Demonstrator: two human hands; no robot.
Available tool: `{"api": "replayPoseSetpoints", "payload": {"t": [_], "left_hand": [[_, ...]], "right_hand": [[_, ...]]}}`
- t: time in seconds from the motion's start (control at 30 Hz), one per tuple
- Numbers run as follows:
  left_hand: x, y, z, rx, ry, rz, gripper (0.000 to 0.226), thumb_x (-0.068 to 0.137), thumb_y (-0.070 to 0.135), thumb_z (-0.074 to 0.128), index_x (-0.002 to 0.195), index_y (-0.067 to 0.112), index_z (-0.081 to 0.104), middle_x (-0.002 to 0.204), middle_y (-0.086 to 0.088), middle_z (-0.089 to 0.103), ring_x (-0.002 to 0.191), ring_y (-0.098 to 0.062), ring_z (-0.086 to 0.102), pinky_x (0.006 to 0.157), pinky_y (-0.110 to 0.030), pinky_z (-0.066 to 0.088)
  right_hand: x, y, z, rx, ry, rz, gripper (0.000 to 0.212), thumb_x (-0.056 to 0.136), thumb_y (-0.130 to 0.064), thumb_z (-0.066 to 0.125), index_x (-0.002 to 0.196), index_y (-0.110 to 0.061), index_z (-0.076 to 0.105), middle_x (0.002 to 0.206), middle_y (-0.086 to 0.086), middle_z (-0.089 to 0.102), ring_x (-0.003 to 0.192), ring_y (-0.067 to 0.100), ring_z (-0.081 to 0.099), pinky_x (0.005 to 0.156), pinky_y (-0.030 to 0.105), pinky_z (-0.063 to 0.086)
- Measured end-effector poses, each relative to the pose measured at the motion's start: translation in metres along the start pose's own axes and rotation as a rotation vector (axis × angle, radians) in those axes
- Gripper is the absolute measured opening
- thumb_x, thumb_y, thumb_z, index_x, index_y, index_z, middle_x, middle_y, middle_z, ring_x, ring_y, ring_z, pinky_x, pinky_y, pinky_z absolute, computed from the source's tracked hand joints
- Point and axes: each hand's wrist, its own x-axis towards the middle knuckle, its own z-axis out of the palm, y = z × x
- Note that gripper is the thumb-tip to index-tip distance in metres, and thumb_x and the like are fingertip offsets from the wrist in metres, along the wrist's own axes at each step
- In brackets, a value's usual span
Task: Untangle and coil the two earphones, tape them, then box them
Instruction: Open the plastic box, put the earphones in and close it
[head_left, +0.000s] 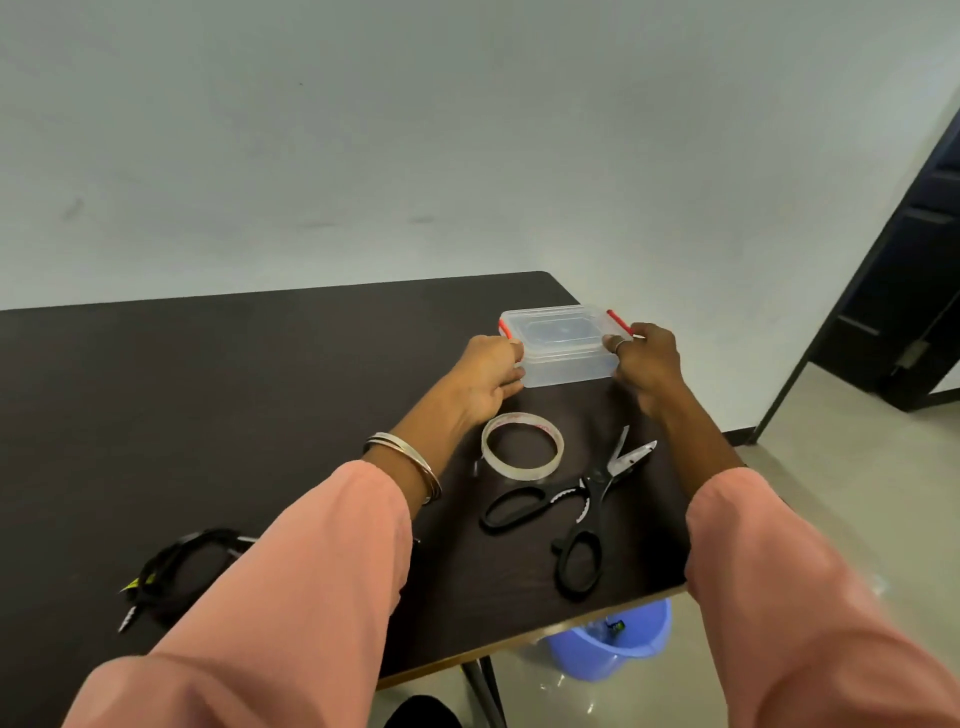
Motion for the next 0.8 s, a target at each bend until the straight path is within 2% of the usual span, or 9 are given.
{"api": "replayPoseSetpoints", "payload": {"t": [0.07,0.17,0.3,0.4,0.47,0.57,0.67,0.8], "left_hand": [[-0.002,0.001,-0.002,-0.027,0.012,0.015,0.035,0.096,0.008,0.049,0.131,0.009,0.052,0.125,-0.009,0.061,0.109,-0.021,0.061,0.082,-0.027,0.051],[-0.010,0.006,-0.012,-0.025,0.051,0.055,0.031,0.094,0.011,0.054,0.126,0.011,0.056,0.120,-0.007,0.064,0.104,-0.021,0.064,0.087,-0.034,0.054],[-0.035,0.021,-0.039,-0.053,0.182,0.130,0.021,0.095,0.018,0.055,0.113,0.010,0.061,0.099,-0.004,0.068,0.081,-0.017,0.066,0.064,-0.028,0.053],[-0.053,0.028,-0.070,-0.102,0.272,0.141,0.029,0.093,0.024,0.059,0.118,0.009,0.058,0.091,-0.003,0.068,0.068,-0.015,0.064,0.052,-0.026,0.049],[-0.065,0.028,-0.095,-0.115,0.322,0.139,0.032,0.091,0.024,0.062,0.118,0.009,0.059,0.082,-0.001,0.066,0.060,-0.013,0.061,0.046,-0.023,0.047],[-0.083,0.024,-0.133,-0.083,0.411,0.139,0.021,0.089,0.022,0.065,0.105,0.009,0.062,0.071,0.001,0.061,0.056,-0.013,0.055,0.048,-0.025,0.046],[-0.102,0.016,-0.170,-0.060,0.492,0.149,0.009,0.089,0.020,0.064,0.091,0.011,0.064,0.070,0.000,0.060,0.061,-0.014,0.054,0.055,-0.029,0.046],[-0.123,0.002,-0.212,-0.020,0.552,0.159,0.014,0.089,0.023,0.066,0.079,0.013,0.063,0.068,0.000,0.062,0.061,-0.016,0.059,0.059,-0.030,0.048]], "right_hand": [[-0.001,-0.004,0.001,0.038,0.030,0.004,0.052,0.086,-0.016,0.069,0.133,-0.011,0.048,0.132,0.009,0.053,0.115,0.031,0.056,0.098,0.042,0.050],[-0.010,-0.013,0.006,0.076,0.037,-0.048,0.048,0.084,-0.015,0.071,0.128,-0.010,0.052,0.122,0.008,0.056,0.108,0.029,0.059,0.098,0.041,0.051],[-0.041,-0.033,0.021,0.124,-0.019,-0.102,0.044,0.083,-0.015,0.072,0.122,-0.007,0.055,0.106,0.001,0.055,0.091,0.023,0.060,0.091,0.037,0.054],[-0.070,-0.046,0.035,0.163,-0.127,-0.118,0.030,0.079,-0.009,0.074,0.105,-0.007,0.059,0.100,0.004,0.058,0.081,0.020,0.060,0.083,0.035,0.057],[-0.091,-0.052,0.048,0.201,-0.190,-0.118,0.027,0.077,-0.005,0.074,0.101,-0.003,0.061,0.101,0.009,0.062,0.083,0.023,0.061,0.077,0.035,0.059],[-0.121,-0.057,0.072,0.239,-0.273,-0.125,0.023,0.077,-0.006,0.075,0.097,-0.002,0.065,0.098,0.011,0.065,0.083,0.024,0.064,0.069,0.030,0.058],[-0.147,-0.056,0.096,0.251,-0.334,-0.131,0.013,0.080,-0.010,0.074,0.087,-0.004,0.066,0.093,0.010,0.065,0.078,0.023,0.064,0.064,0.029,0.058],[-0.171,-0.050,0.126,0.199,-0.385,-0.098,0.015,0.082,-0.008,0.072,0.094,-0.001,0.064,0.103,0.015,0.066,0.084,0.028,0.067,0.059,0.030,0.058]]}}
